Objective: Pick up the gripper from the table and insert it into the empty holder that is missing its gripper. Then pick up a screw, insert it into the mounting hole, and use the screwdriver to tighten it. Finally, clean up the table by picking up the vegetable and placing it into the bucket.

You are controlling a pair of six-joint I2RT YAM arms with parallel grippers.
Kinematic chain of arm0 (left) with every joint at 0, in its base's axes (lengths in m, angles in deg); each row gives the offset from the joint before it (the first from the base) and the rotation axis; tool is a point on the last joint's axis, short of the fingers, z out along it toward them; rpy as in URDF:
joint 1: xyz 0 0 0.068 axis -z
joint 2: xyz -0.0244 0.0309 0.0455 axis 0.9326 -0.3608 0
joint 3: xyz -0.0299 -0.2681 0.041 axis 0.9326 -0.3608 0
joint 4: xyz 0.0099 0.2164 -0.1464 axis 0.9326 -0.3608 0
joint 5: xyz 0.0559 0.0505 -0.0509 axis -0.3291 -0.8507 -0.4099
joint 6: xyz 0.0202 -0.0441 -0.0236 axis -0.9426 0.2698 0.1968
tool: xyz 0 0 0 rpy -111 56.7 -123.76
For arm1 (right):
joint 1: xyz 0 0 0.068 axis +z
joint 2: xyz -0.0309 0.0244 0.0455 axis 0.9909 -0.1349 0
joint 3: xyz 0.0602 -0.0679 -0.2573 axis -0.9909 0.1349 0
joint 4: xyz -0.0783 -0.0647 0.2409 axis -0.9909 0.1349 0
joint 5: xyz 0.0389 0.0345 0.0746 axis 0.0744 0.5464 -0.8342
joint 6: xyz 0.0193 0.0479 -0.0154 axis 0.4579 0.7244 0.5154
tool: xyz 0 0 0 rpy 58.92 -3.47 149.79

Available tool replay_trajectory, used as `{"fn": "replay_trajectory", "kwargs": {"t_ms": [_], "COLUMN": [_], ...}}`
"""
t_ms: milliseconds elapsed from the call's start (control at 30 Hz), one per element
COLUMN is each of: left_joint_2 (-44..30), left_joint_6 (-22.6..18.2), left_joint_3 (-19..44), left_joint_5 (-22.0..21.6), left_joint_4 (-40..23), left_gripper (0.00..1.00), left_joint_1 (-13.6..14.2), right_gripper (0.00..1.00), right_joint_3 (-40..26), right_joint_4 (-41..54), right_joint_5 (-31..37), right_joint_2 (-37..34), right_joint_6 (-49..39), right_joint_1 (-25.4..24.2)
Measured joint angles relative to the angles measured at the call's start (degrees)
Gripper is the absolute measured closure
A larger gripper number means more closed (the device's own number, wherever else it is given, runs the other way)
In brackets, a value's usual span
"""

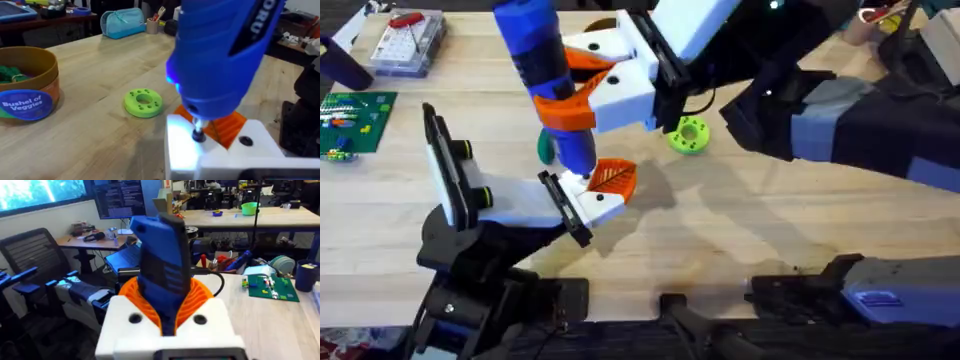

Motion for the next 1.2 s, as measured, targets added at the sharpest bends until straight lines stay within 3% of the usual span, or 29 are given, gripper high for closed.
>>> {"fn": "replay_trajectory", "kwargs": {"t_ms": [1200], "left_joint_2": [-0.01], "left_joint_6": [0.16], "left_joint_3": [0.00], "left_joint_5": [0.04], "left_joint_4": [-0.02], "left_gripper": [0.984], "left_joint_1": [0.00], "right_gripper": [0.915], "right_joint_3": [0.00], "right_joint_4": [0.17], "right_joint_5": [0.27], "right_joint_2": [0.00], "right_joint_6": [2.19], "right_joint_1": [0.09]}}
